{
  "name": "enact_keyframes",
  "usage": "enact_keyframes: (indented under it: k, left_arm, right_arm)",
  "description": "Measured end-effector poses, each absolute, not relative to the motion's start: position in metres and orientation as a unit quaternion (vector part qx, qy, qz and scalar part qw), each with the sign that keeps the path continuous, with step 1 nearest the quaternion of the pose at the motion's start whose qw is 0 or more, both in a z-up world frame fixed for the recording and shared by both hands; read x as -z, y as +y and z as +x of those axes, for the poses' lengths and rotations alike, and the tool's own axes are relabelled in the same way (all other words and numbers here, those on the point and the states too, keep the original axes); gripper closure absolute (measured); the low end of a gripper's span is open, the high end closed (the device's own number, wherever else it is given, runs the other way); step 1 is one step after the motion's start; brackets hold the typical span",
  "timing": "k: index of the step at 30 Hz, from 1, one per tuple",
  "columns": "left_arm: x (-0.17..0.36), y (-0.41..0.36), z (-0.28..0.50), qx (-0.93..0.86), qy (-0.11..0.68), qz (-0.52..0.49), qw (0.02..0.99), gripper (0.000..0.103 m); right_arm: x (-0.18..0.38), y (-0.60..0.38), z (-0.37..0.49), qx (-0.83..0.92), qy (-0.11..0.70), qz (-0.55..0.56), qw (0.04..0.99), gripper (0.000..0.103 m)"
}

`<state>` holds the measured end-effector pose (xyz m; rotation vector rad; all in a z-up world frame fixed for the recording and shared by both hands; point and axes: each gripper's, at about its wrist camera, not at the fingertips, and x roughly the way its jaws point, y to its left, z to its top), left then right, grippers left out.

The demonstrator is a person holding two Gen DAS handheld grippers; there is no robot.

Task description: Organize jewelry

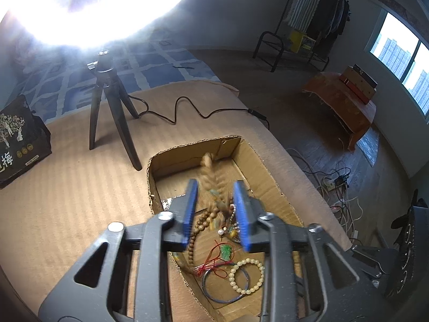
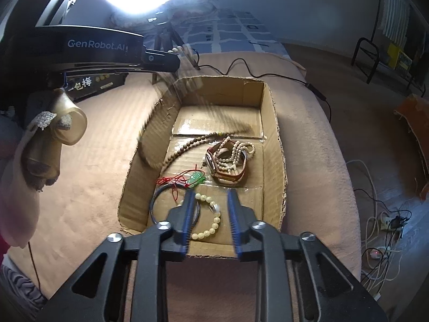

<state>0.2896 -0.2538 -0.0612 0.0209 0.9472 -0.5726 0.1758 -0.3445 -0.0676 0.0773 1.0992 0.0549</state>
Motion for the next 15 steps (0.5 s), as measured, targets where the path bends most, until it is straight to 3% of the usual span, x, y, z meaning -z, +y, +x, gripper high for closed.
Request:
enact_keyframes:
  k: [6, 15]
  left_arm:
    - [0.059, -0.248, 0.287, 0.271, 0.446, 0.007, 0.853, 0.063]
    - [0.045, -0.237, 0.268, 0.268, 0.433, 0.015, 0.860, 0.063]
  right_arm:
    - [0.062, -0.344, 0.175, -0.019, 0.514, 0.035, 0.857, 0.053]
    - [0.046, -0.343, 0.165, -0.014, 0.500, 0.031, 0.865, 0.053]
